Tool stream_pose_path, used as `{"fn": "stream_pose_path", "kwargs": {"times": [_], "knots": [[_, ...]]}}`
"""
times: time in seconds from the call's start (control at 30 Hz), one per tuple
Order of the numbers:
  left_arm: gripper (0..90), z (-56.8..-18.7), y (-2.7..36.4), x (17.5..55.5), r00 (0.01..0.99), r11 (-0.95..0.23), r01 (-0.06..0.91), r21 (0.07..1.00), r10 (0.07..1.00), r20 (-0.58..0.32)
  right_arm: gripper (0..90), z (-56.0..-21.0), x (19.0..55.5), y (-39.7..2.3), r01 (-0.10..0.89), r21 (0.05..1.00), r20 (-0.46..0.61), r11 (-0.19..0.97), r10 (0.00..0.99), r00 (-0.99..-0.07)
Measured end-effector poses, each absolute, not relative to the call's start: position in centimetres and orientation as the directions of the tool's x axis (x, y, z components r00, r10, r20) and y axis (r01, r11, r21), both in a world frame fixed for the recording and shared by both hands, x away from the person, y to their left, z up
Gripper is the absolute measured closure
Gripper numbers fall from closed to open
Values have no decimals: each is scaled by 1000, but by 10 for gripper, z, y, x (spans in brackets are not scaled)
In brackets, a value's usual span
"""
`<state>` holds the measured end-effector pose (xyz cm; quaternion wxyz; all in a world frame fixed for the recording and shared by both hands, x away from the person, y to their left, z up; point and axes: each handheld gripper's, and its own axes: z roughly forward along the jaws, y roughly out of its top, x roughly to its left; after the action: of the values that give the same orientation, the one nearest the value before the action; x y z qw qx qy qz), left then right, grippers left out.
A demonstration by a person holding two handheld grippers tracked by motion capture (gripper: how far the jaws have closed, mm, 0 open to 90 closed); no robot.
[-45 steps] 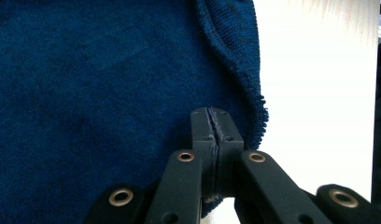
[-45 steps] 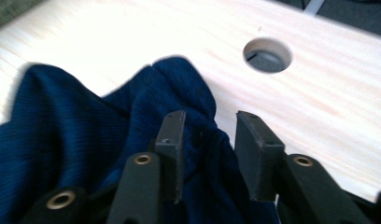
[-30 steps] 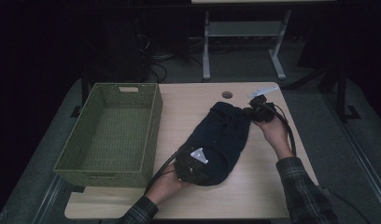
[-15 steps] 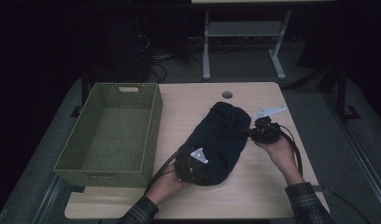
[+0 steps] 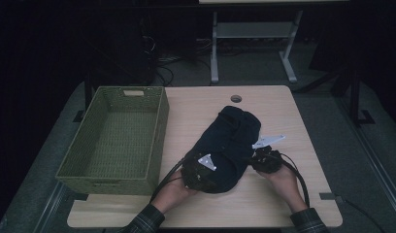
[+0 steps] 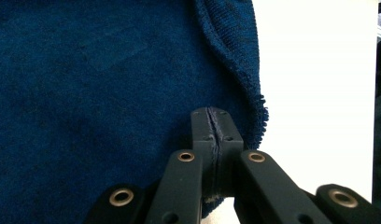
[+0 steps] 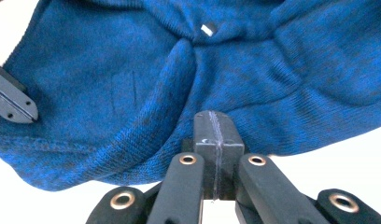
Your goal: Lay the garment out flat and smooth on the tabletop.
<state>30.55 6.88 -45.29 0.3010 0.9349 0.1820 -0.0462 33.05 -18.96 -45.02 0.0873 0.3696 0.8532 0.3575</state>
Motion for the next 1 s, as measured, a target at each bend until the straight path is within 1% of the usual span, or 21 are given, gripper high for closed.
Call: {"fn": "stream_pose_path", "kwargs": {"times": [0.13,0.3,0.5,0.63,0.77,0.87,1.0], "knots": [[894,-453,69,306,930,-753,367,546,310,-196,899,-461,332,-185,577,650,116,495,685,-719],[892,-449,67,304,932,-761,362,538,315,-182,899,-464,331,-183,582,645,113,495,692,-713],[892,-437,73,311,919,-725,387,570,353,-174,900,-464,331,-184,582,643,109,498,693,-713],[892,-423,76,320,898,-688,419,592,411,-158,899,-462,329,-188,588,631,103,506,697,-710],[893,-414,75,327,895,-680,417,603,424,-140,899,-462,327,-197,598,627,110,500,703,-703],[893,-406,72,341,884,-653,424,627,448,-132,899,-462,326,-204,604,623,102,497,713,-693],[893,-403,68,358,880,-656,426,623,461,-117,899,-461,322,-217,622,613,110,488,727,-678]]}}
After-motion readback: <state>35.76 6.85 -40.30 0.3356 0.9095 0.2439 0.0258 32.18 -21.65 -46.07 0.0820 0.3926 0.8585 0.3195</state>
